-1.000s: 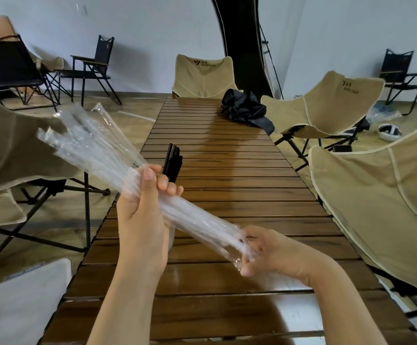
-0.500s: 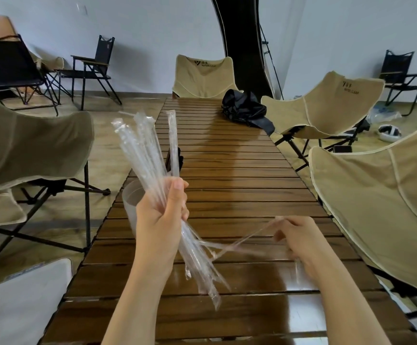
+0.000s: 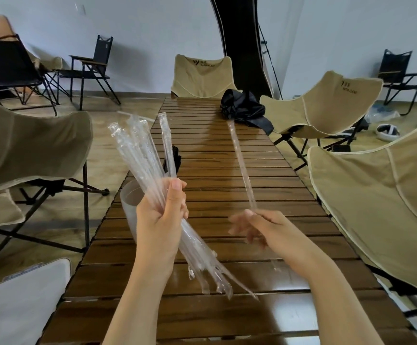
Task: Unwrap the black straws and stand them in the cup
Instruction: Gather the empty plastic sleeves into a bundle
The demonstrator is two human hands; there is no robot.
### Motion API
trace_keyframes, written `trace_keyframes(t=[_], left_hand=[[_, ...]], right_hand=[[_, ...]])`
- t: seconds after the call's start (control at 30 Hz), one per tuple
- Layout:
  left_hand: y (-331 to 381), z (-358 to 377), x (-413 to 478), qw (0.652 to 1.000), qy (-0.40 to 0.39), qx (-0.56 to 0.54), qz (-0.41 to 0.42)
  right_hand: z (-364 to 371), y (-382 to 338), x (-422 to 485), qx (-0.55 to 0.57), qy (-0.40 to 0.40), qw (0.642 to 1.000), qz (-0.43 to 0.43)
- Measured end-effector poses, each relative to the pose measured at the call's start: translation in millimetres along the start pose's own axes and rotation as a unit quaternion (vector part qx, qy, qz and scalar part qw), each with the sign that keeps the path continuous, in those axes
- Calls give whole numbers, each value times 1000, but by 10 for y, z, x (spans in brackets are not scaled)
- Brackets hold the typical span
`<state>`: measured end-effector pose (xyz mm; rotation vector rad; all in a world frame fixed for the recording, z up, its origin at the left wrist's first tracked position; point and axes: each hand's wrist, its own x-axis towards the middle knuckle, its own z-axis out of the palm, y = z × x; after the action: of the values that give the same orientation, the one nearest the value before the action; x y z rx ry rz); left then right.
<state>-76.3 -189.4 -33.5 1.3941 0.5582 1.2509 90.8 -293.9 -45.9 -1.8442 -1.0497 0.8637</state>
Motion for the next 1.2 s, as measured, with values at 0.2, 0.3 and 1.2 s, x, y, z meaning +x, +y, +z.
trace_keyframes(t=[0.2,0.3,1.2], left_hand=[[-23,59,-20,995,-52,76,38],[-57,90,-17,995,-43,83,33],[108,36,2,995,81,-62,2]], right_hand=[[126,-126,-5,-7,-74,994,-74],[164,-131,-18,-42,-103,991,-78],[232,-15,56,-133,-155,974,100]])
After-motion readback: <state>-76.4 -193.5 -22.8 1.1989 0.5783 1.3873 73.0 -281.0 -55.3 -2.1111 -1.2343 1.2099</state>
